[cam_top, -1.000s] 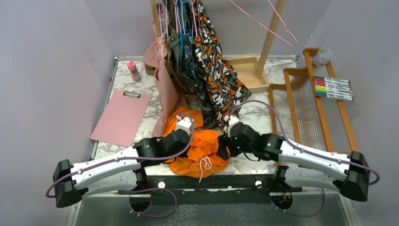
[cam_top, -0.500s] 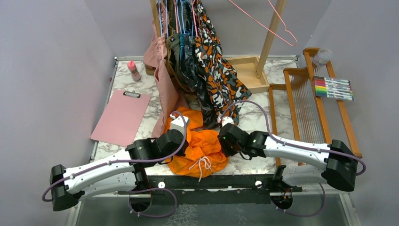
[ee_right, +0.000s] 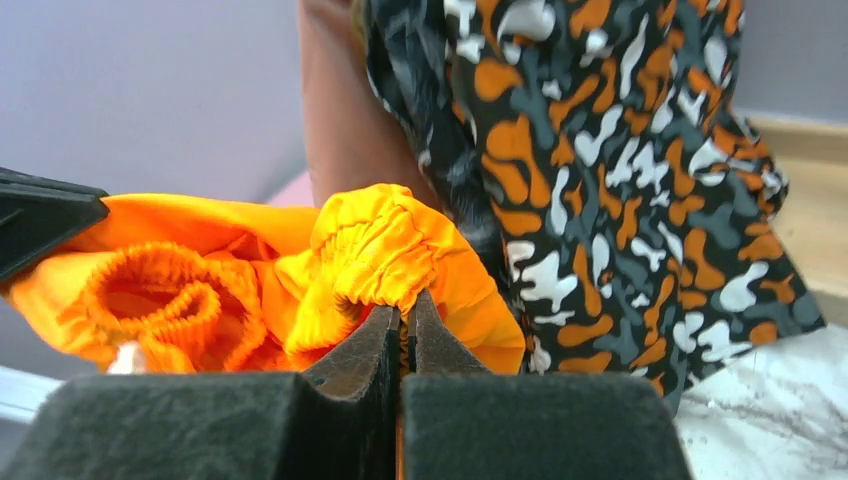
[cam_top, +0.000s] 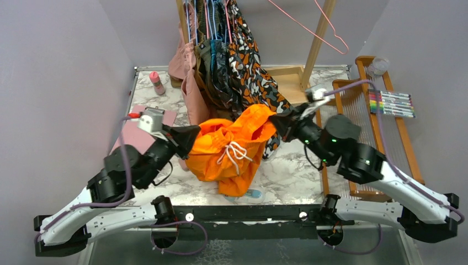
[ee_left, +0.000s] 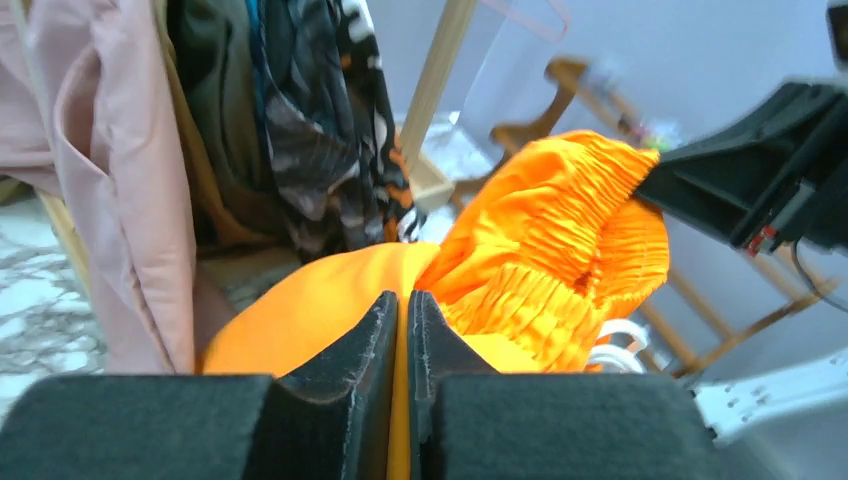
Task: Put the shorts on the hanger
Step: Adjust the shorts at the center of the board.
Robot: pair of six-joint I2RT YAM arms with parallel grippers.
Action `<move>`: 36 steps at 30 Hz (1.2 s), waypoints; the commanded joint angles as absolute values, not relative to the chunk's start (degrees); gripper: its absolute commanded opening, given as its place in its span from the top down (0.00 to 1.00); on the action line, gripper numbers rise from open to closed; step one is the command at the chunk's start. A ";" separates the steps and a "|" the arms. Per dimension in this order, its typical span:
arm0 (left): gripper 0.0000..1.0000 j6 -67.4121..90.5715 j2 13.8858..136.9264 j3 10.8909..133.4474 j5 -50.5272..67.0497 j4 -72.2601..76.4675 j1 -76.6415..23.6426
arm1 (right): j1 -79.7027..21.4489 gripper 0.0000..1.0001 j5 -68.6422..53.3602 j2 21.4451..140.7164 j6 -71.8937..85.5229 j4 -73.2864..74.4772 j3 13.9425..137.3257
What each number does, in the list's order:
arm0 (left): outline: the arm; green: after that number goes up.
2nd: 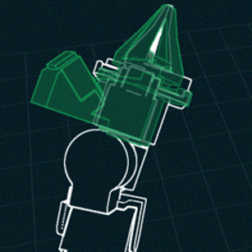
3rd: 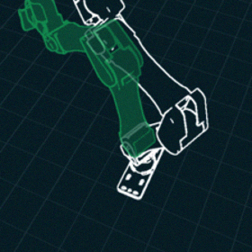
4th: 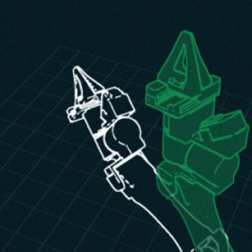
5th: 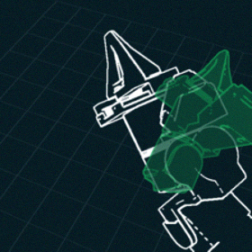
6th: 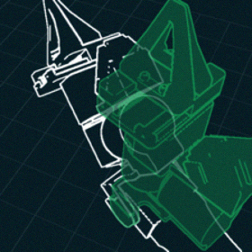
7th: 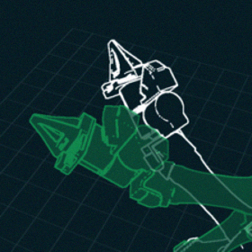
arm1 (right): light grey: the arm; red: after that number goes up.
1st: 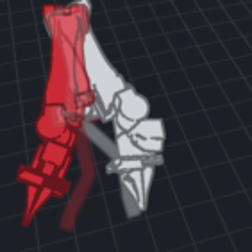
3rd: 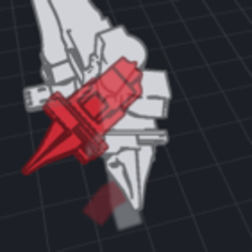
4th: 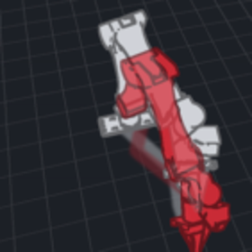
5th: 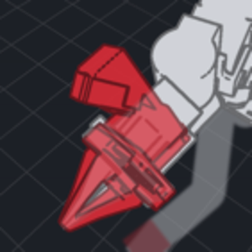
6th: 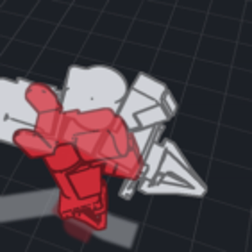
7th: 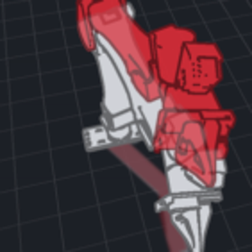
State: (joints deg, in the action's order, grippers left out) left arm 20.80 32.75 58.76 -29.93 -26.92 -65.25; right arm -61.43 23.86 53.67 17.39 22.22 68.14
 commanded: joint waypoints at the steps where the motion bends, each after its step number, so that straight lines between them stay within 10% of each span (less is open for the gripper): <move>1: 0.64 15.48 30.93 57.28 -32.69 -22.62 -65.08 | -61.41 0.99 28.02 49.52 14.49 19.52 64.99; 4: 0.13 19.83 29.84 52.71 -31.24 -25.62 -65.07 | -61.51 0.99 28.04 45.28 19.44 21.68 56.75; 6: 0.01 22.56 29.00 50.66 -30.95 -27.99 -65.10 | -61.45 0.99 28.04 42.47 23.25 24.10 51.71; 36: 0.20 25.45 67.48 48.75 -7.99 -16.22 -65.54 | -61.44 0.99 20.21 39.38 35.60 26.57 33.44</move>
State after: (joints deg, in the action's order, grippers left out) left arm 27.92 63.61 46.11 -12.49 -20.14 -65.21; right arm -61.41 20.80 40.64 33.65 27.33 33.74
